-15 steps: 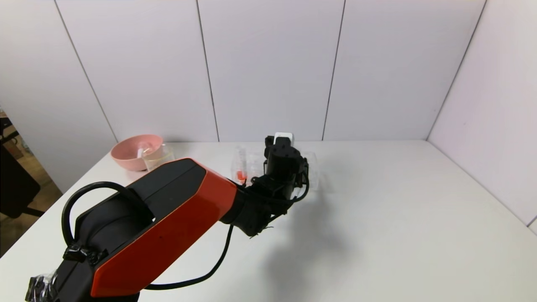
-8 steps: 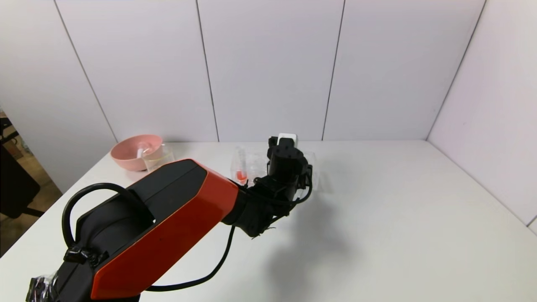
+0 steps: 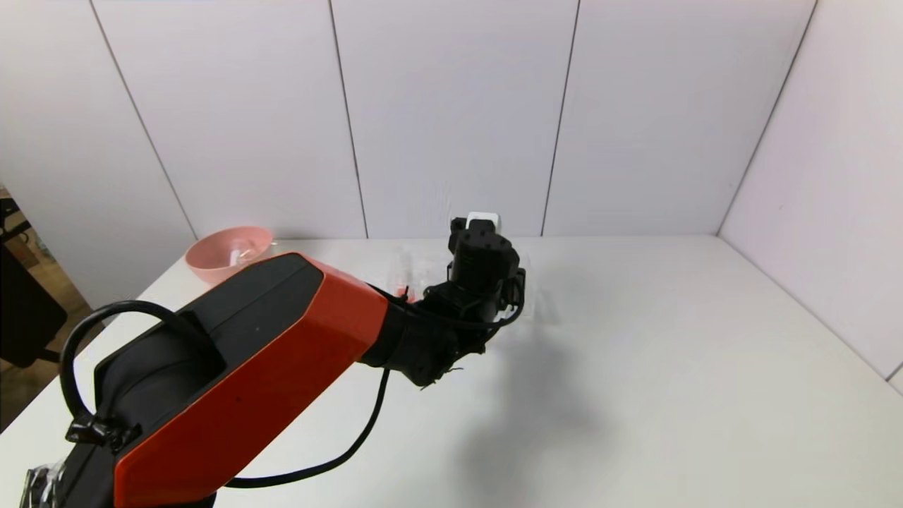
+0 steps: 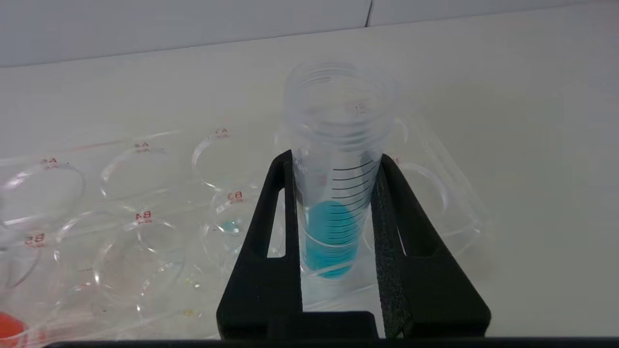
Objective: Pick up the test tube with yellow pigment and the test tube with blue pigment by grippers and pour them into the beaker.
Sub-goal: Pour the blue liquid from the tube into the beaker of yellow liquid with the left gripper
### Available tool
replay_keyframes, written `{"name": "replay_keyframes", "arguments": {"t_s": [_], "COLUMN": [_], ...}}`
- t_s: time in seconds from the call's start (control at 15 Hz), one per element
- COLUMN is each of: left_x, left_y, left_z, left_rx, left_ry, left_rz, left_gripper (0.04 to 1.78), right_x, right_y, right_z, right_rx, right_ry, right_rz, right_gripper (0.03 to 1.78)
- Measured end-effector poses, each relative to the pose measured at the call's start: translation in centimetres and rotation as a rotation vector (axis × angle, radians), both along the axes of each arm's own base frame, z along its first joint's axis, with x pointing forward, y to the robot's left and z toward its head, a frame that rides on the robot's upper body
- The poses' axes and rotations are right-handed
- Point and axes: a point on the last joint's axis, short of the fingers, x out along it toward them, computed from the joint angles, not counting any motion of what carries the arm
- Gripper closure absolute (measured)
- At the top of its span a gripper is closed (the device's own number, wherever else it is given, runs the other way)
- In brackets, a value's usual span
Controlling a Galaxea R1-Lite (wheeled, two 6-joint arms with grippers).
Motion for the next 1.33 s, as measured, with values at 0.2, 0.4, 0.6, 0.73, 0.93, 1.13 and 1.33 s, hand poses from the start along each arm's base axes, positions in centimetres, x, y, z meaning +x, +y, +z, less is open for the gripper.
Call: {"name": "replay_keyframes", "arguments": {"t_s": [0.2,0.4,0.6,0.73,0.93,1.13,1.33], "left_x": [-0.3,-0.6,-0.8,-0.9,-1.0,-1.3,-1.6], "left_y": [0.3,0.3,0.4,0.5,0.5,0.5,0.8], "left_z": [1.4,2.5,3.3,3.5,3.9,4.4,5.3], "left_rx": [0.039,0.052,0.063,0.063,0.058,0.058,0.057], "left_ry": [-0.037,-0.060,-0.079,-0.083,-0.089,-0.094,-0.095], "left_rz": [-0.007,-0.012,-0.011,-0.010,-0.011,-0.018,-0.018], "left_gripper": [1.38,1.38,1.38,1.38,1.38,1.38,1.38], "right_x": [0.0,0.0,0.0,0.0,0.0,0.0,0.0], "right_y": [0.0,0.0,0.0,0.0,0.0,0.0,0.0], "right_z": [0.0,0.0,0.0,0.0,0.0,0.0,0.0], "right_rx": [0.000,0.000,0.000,0.000,0.000,0.000,0.000], "right_ry": [0.000,0.000,0.000,0.000,0.000,0.000,0.000], "right_rz": [0.000,0.000,0.000,0.000,0.000,0.000,0.000], "right_gripper": [0.10,0.10,0.10,0.10,0.10,0.10,0.10]}}
